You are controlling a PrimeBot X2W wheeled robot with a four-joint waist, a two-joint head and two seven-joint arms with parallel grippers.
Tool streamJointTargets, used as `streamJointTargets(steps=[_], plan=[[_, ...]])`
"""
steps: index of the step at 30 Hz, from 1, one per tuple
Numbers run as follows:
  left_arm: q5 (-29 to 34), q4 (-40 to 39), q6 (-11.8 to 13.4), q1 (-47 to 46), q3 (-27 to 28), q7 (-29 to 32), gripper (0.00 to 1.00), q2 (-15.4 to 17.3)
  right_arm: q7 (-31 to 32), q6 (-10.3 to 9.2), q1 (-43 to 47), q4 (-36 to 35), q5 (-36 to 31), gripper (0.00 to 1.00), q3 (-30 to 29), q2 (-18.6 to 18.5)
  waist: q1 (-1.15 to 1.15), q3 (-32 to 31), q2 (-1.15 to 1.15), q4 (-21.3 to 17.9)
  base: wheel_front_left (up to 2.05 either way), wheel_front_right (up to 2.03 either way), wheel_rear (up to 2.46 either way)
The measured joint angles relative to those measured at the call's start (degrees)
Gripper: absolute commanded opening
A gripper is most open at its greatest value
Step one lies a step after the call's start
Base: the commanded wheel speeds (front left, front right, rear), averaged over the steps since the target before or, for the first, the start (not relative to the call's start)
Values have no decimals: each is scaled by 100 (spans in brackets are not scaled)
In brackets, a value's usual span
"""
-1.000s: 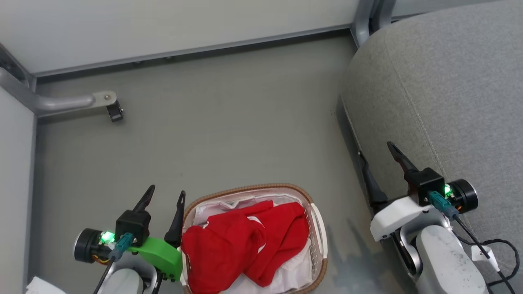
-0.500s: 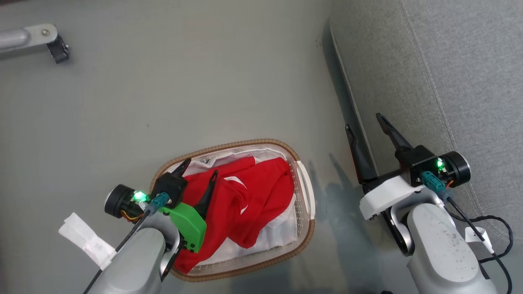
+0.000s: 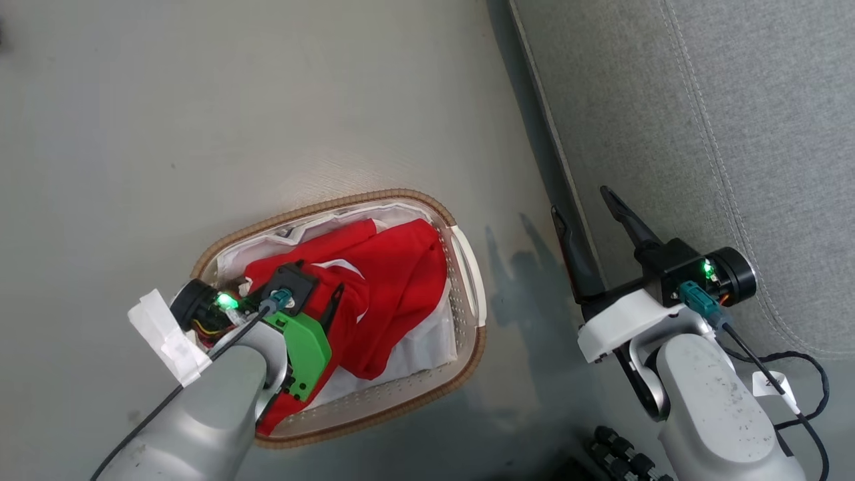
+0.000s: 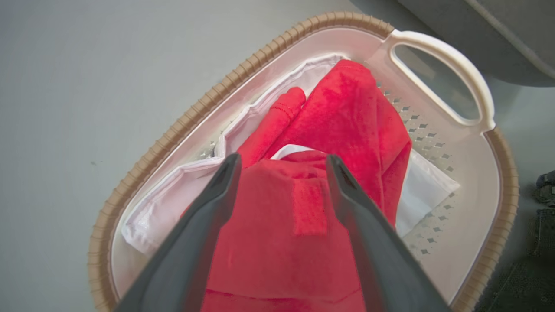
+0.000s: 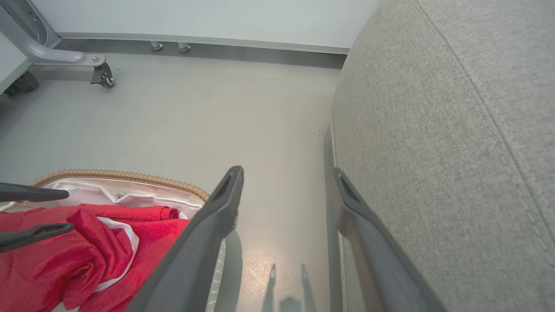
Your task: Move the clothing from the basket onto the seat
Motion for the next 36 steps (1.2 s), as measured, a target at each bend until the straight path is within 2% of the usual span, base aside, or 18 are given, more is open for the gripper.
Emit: streamJointTargets(steps=[3,10,21,30,31,32,33,36], plan=[[24,261,0,-182,-342,27,100,-1,0,0,30,-25,25,100,-10,-1,0,111,0,-70,0,0,0],[-32,984,-2,-387,-545,324,100,12,0,0,9,-123,82,100,97,0,0,345,0,-186,0,0,0],[52,1137,-8,-486,-1145,500,100,89,0,0,-39,-231,176,100,177,1,0,705,0,-193,0,0,0],[-74,1200,-8,-574,-1265,504,100,131,1,0,-32,-271,175,100,108,1,0,920,0,-178,0,0,0],[-101,1204,-8,-573,-1276,499,96,129,1,0,-32,-264,180,100,119,2,0,913,0,-180,0,0,0],[-140,1201,-8,-572,-1283,465,40,124,0,0,-32,-257,188,100,126,1,0,899,0,-181,0,0,0],[-207,1193,-8,-565,-1280,410,0,113,1,0,-32,-237,200,100,132,1,0,876,0,-181,0,0,0],[-301,1160,-8,-487,-1322,301,0,94,1,0,-36,-174,240,100,163,2,0,781,0,-175,0,0,0]])
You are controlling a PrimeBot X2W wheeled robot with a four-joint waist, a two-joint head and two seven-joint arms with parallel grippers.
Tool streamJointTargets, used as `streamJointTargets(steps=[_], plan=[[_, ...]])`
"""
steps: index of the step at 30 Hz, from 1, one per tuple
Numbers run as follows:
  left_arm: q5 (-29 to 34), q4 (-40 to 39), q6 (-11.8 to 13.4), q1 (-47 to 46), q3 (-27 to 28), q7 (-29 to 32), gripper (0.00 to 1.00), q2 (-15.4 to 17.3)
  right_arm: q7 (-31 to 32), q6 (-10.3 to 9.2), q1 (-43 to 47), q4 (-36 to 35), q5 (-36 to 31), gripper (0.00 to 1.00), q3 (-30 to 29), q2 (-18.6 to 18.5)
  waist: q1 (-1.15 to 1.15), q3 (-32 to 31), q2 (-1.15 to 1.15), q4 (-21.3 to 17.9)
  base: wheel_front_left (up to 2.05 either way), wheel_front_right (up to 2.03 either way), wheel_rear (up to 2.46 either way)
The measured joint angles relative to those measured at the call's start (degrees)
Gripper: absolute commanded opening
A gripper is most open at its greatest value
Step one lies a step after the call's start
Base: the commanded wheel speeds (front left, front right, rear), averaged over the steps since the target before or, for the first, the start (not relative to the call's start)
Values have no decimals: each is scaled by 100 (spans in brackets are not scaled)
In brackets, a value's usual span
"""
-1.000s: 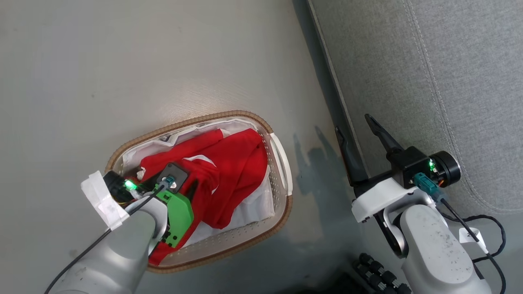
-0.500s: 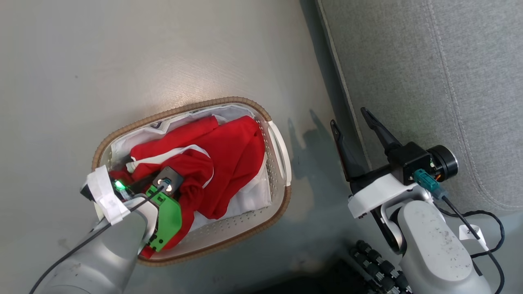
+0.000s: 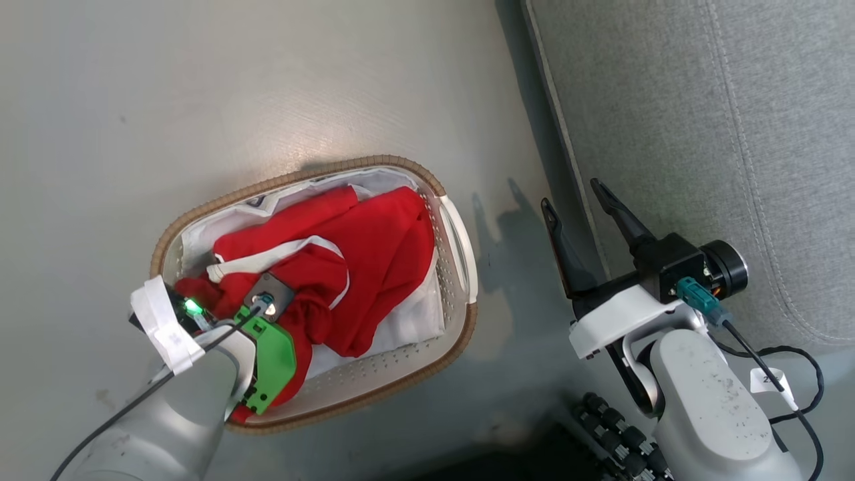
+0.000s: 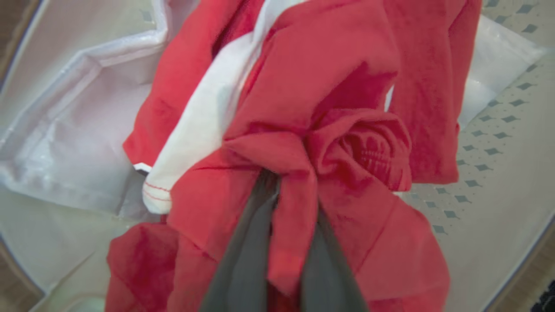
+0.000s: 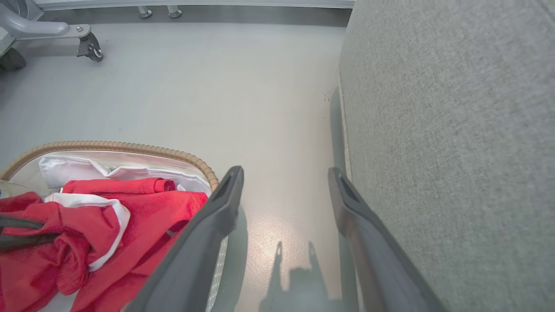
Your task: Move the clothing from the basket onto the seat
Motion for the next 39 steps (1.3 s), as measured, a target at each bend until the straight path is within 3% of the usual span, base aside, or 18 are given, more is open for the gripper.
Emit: streamJointTargets(steps=[14,28,39], plan=[[-427,-749,0,421,205,-330,0,-79,0,0,229,213,21,100,52,4,0,-1043,0,139,0,0,0],[-191,-2474,152,1679,1837,-336,0,89,0,0,953,104,97,100,-172,4,0,-2484,0,455,0,0,0],[296,-3431,83,2141,3023,-336,0,-233,-1,0,1493,102,160,100,-388,4,0,-3523,0,652,0,0,0]])
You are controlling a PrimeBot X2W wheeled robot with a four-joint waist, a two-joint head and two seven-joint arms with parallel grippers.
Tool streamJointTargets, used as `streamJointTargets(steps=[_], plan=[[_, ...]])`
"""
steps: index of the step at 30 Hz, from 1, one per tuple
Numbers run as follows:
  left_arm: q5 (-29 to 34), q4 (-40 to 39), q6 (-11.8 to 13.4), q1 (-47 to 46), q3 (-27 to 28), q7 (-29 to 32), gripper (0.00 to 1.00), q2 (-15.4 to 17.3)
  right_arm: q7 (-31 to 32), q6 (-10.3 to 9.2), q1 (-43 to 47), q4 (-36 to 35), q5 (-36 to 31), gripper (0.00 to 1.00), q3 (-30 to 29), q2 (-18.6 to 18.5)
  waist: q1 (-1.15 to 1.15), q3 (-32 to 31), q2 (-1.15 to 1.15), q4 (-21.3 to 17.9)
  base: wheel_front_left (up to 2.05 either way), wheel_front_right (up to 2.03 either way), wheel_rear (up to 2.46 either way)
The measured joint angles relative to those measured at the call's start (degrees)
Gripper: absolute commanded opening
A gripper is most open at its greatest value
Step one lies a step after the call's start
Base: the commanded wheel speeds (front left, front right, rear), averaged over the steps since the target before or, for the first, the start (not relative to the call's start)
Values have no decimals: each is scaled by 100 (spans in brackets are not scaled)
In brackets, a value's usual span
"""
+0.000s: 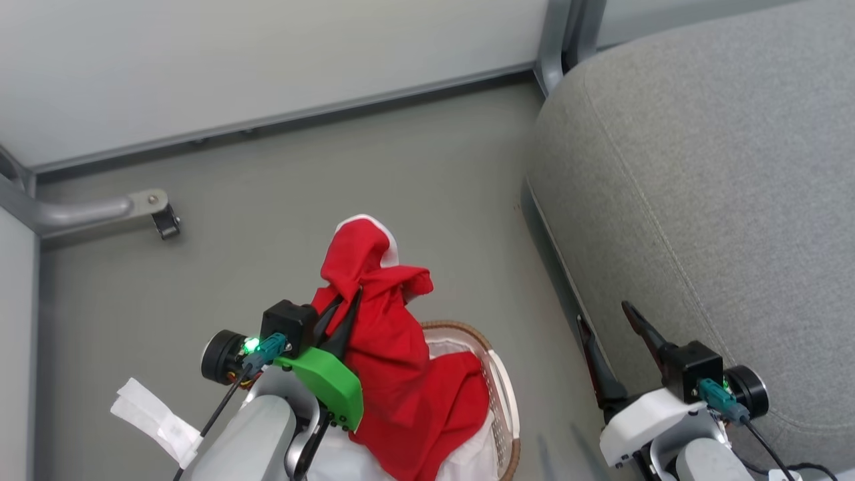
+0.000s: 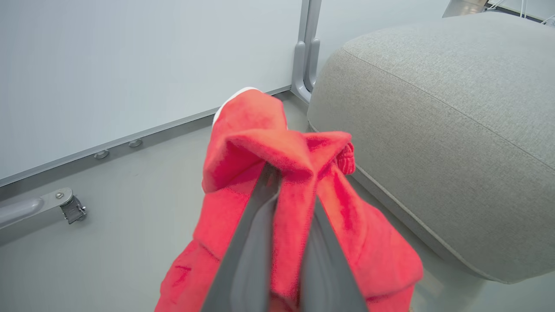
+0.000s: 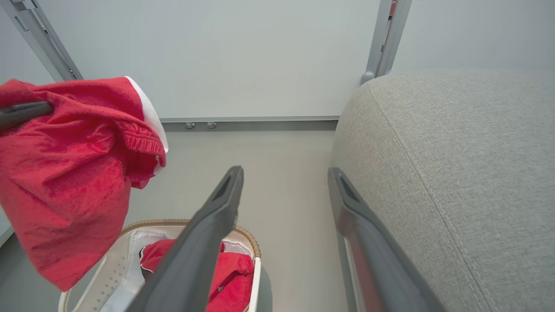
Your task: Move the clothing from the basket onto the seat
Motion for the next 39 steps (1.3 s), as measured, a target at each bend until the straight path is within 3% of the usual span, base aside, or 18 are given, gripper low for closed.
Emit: streamJointTargets(steps=[10,20,23,29,35,36,37,38,39], plan=[[182,-702,-54,108,572,-1,0,-320,1,0,304,-160,47,100,109,-4,0,-675,0,126,0,0,0],[235,-866,-74,107,457,0,0,-492,0,0,-416,-682,331,100,1983,-22,0,-750,0,285,0,0,0],[131,-894,-75,107,323,0,0,-527,-5,0,-822,-294,321,100,2465,-24,0,-745,0,354,0,0,0],[-189,-916,-75,111,-59,0,0,-560,-7,0,-1449,689,115,100,2808,-19,0,-749,0,543,0,0,0],[-597,-921,-75,111,-408,0,0,-566,-7,2,-1863,1155,499,100,3212,2,0,-738,0,803,0,0,0],[-620,-926,-75,110,-447,0,0,-567,-7,2,-1895,1279,545,72,3267,-5,0,-736,0,838,0,0,0],[-659,-929,-75,110,-499,0,0,-570,-5,2,-1922,1392,603,19,3346,-18,0,-735,0,879,0,0,0],[-715,-931,-75,111,-528,0,0,-569,-7,2,-1940,1445,699,0,3414,-13,0,-736,0,917,0,0,0],[-719,-933,-75,110,-541,0,0,-568,-7,2,-1963,1482,770,0,3427,0,0,-737,0,942,0,0,0]])
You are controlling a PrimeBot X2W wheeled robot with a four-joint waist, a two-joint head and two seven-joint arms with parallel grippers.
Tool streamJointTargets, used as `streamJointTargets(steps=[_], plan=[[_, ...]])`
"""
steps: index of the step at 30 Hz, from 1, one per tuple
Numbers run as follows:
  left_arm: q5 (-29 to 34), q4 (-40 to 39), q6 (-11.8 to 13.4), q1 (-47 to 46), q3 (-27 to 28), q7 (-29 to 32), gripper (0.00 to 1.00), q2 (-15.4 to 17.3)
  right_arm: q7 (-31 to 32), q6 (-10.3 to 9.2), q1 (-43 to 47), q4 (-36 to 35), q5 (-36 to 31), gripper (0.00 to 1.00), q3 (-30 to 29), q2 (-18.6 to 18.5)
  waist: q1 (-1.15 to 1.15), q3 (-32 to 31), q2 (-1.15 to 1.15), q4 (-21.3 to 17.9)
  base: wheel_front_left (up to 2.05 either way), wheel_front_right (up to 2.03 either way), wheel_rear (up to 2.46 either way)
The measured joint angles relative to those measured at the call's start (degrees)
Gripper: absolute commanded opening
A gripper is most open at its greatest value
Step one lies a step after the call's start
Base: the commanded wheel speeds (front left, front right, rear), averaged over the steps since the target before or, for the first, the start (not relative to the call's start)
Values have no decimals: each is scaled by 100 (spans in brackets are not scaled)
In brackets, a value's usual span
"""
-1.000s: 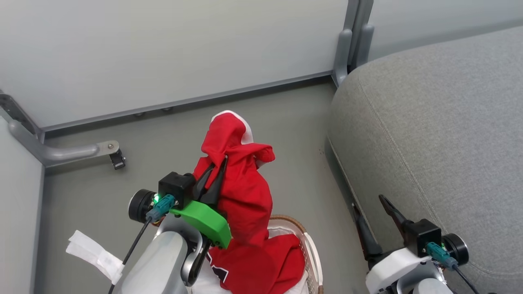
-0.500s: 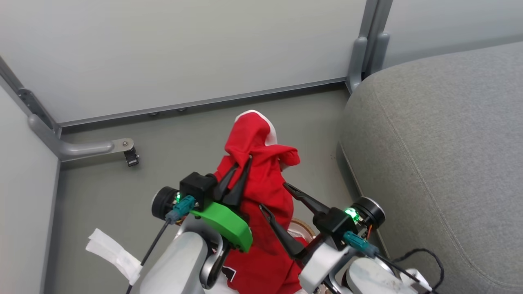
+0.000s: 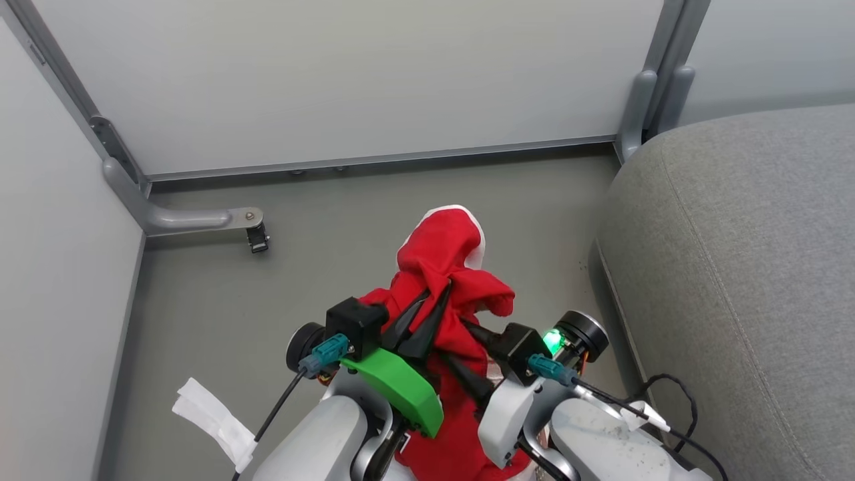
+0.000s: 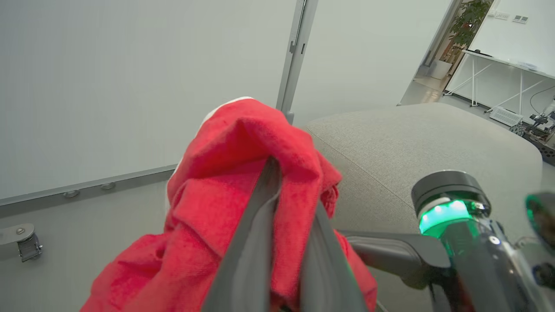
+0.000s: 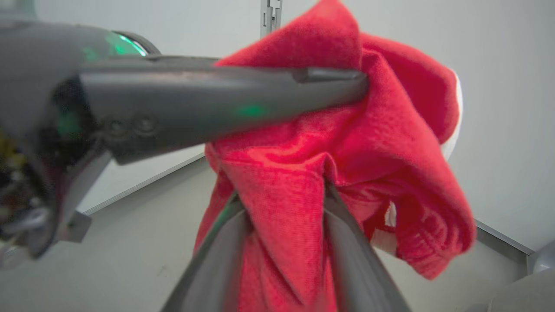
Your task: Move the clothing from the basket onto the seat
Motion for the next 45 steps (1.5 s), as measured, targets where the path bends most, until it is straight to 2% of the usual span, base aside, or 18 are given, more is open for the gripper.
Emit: streamJointTargets(steps=[5,6,7,14,18,26,33,39,45], plan=[[-5,-5,0,1,48,0,0,0,1,0,-44,-21,133,0,-111,4,0,-4,0,-6,0,0,0],[9,-27,0,2,90,-1,40,-1,1,0,-42,-56,126,0,-180,4,0,-3,0,-37,0,0,0],[9,-36,0,3,123,0,100,-5,1,0,-36,-83,105,0,-225,0,0,-2,0,-69,0,0,0],[457,-64,0,57,360,-10,100,51,1,0,158,-522,-147,0,-602,-2,0,12,0,-555,0,0,0],[813,-167,0,143,501,-10,100,116,1,0,326,-765,-291,0,-818,-1,0,38,0,-1021,0,0,0],[1100,-314,0,308,623,-11,100,144,1,0,684,-1047,-577,0,-1192,-31,0,142,0,-2150,0,0,0],[1107,-354,0,281,322,-11,100,204,1,0,1028,-1439,-838,0,-1808,-194,0,361,0,-2952,0,0,0],[1073,-347,-1,244,346,-11,100,456,1,0,902,-1530,-1053,0,-2253,-391,0,747,0,-3216,0,0,0],[1137,-499,0,284,506,-11,100,870,1,0,-142,-1365,-1272,0,-2819,-891,0,1235,0,-3283,0,0,0]])
